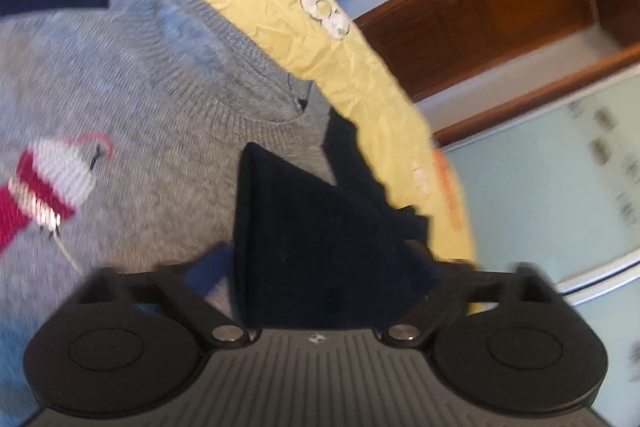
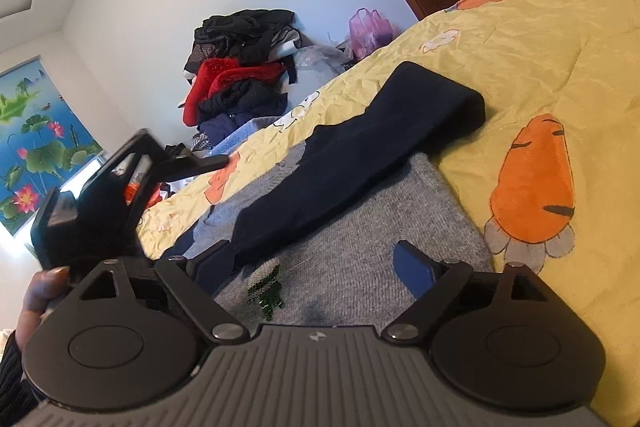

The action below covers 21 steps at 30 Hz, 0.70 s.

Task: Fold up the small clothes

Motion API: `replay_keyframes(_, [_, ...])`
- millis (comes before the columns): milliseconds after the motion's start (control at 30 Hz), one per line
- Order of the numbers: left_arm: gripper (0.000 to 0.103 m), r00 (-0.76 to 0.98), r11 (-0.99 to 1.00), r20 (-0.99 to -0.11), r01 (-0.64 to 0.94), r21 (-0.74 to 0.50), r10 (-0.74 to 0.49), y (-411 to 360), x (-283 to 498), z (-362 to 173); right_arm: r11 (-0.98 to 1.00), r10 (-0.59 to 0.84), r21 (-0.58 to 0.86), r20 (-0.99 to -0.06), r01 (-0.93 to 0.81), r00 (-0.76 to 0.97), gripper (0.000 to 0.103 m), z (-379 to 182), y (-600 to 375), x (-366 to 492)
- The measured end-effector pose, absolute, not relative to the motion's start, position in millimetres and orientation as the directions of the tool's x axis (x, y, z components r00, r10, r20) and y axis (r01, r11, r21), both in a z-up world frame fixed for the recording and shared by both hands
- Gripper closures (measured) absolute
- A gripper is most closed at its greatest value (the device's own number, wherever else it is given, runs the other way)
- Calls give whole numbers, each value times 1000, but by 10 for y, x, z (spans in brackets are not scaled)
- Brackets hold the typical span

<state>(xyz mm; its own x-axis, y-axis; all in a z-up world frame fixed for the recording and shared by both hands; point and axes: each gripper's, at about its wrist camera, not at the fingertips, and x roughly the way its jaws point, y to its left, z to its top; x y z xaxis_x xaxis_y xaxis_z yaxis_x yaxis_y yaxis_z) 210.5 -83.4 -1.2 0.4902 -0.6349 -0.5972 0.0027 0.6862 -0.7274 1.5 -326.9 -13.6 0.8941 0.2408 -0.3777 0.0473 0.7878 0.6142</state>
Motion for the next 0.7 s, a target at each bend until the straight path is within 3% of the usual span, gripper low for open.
replay_keyframes(33, [69, 476, 716, -627, 9, -698, -617, -885, 2148, -17, 788, 243, 614, -377, 45, 894, 13, -135, -3267, 18])
replay_keyframes(67, [92, 455, 748, -664, 9, -663, -594, -931, 2193, -56, 787, 245, 615, -375, 43, 894, 13, -135, -3269, 18])
replay_keyframes(100, [94, 442, 772, -688, 16, -636, -576, -968, 2221, -71, 786, 246, 617, -374, 42, 894, 12, -135, -3270, 20])
replay_keyframes(300, [96, 544, 852, -670, 191, -488, -505, -1096, 2060, 277, 783, 247, 620, -372, 42, 895, 12, -129, -3273, 29])
replay_keyframes(433, [96, 632, 909, -654, 262, -324, -415, -958, 1886, 565, 787, 245, 616, -374, 42, 895, 12, -132, -3269, 22])
replay_keyframes(533, [96, 660, 934, -662, 217, -285, -355, -630, 1851, 575, 787, 245, 615, -374, 42, 894, 12, -137, -3270, 23])
replay_keyframes(700, [96, 611, 958, -751, 46, -283, -251, -8, 1873, 241, 791, 243, 610, -378, 43, 894, 12, -137, -3267, 27])
